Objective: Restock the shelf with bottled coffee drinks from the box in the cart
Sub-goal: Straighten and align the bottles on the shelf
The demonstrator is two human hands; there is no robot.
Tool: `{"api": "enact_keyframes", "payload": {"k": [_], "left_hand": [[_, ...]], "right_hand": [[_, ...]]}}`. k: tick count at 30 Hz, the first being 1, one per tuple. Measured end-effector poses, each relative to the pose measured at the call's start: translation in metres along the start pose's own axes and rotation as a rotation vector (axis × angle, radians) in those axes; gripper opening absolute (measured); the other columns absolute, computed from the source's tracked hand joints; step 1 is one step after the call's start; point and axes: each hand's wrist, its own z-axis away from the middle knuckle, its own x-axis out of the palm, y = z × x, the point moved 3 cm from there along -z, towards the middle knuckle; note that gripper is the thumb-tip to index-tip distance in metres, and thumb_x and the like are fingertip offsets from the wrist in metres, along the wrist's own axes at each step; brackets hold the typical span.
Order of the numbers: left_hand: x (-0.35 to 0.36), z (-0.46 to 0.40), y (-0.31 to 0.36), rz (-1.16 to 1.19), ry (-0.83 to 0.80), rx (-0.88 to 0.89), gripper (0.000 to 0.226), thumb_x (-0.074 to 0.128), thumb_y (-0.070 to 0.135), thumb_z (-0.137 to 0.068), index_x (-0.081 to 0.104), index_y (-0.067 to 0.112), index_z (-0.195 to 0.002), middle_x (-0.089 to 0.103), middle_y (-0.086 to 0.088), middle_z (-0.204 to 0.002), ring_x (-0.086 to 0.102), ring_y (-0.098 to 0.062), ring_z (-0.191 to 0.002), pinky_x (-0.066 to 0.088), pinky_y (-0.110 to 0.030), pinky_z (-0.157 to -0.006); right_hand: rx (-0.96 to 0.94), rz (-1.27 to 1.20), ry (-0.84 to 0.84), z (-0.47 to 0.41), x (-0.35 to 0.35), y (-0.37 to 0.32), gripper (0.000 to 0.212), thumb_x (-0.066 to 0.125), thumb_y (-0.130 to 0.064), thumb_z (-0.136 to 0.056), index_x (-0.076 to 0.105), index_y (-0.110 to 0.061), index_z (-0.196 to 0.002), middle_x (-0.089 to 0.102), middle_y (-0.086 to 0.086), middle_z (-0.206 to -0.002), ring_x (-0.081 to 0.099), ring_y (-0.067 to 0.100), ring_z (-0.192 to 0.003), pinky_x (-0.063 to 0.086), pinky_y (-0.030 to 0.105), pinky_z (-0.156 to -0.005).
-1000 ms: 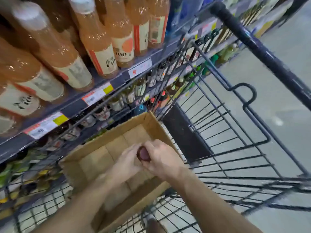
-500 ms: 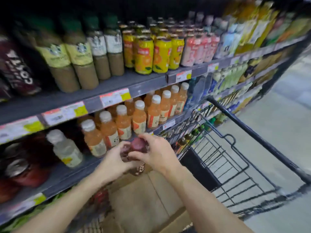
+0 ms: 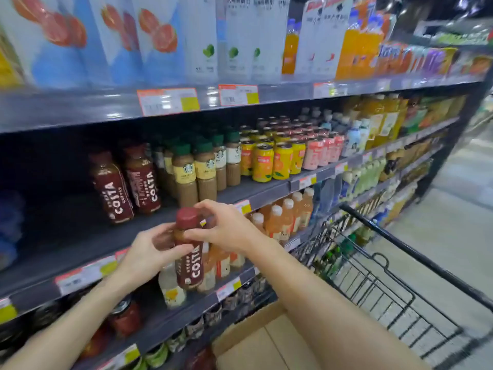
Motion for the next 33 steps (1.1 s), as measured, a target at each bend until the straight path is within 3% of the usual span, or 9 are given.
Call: {"api": "enact_keyframes", "payload": {"k": [5,11,14,18,20,27,33], "left_hand": [[-0.037,0.012,0.03,0.004,0.027,0.052,0.032,0.074,0.01,-0.08,0.067,0.024,-0.107,0.075,0.009,-0.096,0.07,-0.004,-0.092,0.05,-0.009,-0.074],[-0.061,0.019,0.051,-0.031,0.034,0.045,0.023,0.07,0.014,-0.085,0.068,0.022,-0.106,0.076,0.006,-0.093,0.071,-0.01,-0.091,0.055,-0.017,-0.077],[-0.075,0.017,0.063,-0.061,0.067,0.07,0.026,0.072,0.02,-0.083,0.064,0.022,-0.108,0.076,0.007,-0.09,0.072,-0.009,-0.087,0.053,-0.016,-0.074],[-0.087,0.011,0.072,-0.091,0.124,0.063,0.038,0.076,0.028,-0.079,0.057,0.02,-0.111,0.076,0.007,-0.087,0.072,-0.008,-0.083,0.052,-0.029,-0.08],[-0.093,0.006,0.076,-0.117,0.143,0.063,0.042,0.077,0.032,-0.076,0.057,0.019,-0.111,0.076,0.006,-0.087,0.072,-0.008,-0.083,0.052,-0.028,-0.079],[-0.111,-0.009,0.085,-0.09,0.21,0.09,0.05,0.079,0.035,-0.067,0.061,0.02,-0.111,0.076,0.004,-0.091,0.072,-0.011,-0.087,0.055,-0.031,-0.082],[-0.119,-0.023,0.083,-0.112,0.258,0.121,0.033,0.081,0.03,-0.075,0.069,0.03,-0.105,0.075,0.008,-0.095,0.07,-0.009,-0.092,0.055,-0.038,-0.089]], "right_hand": [[0.029,-0.14,0.019,-0.014,-0.001,-0.036,0.05,0.075,-0.046,-0.081,0.064,-0.019,-0.12,0.068,-0.007,-0.115,0.061,0.004,-0.096,0.046,0.021,-0.08],[-0.015,-0.245,0.033,-0.027,0.0,-0.06,0.036,0.074,-0.047,-0.081,0.07,-0.025,-0.11,0.072,-0.009,-0.103,0.066,0.004,-0.095,0.055,0.03,-0.085],[-0.052,-0.268,0.026,-0.036,-0.002,-0.073,0.037,0.072,-0.048,-0.082,0.07,-0.025,-0.112,0.072,-0.008,-0.104,0.067,0.008,-0.096,0.056,0.036,-0.087],[-0.081,-0.292,0.059,-0.048,-0.005,-0.085,0.035,0.073,-0.041,-0.083,0.071,-0.023,-0.113,0.074,-0.007,-0.102,0.068,0.009,-0.094,0.058,0.041,-0.083],[-0.097,-0.299,0.079,-0.054,-0.008,-0.09,0.034,0.074,-0.04,-0.082,0.072,-0.023,-0.111,0.074,-0.008,-0.102,0.068,0.008,-0.095,0.058,0.042,-0.084],[-0.115,-0.385,0.153,-0.074,-0.012,-0.101,0.033,0.079,-0.03,-0.08,0.072,-0.02,-0.111,0.074,-0.005,-0.103,0.069,0.008,-0.095,0.059,0.039,-0.085],[-0.116,-0.378,0.163,-0.094,-0.011,-0.099,0.039,0.079,-0.038,-0.078,0.072,-0.023,-0.114,0.074,-0.008,-0.101,0.069,0.006,-0.095,0.058,0.038,-0.087]]}}
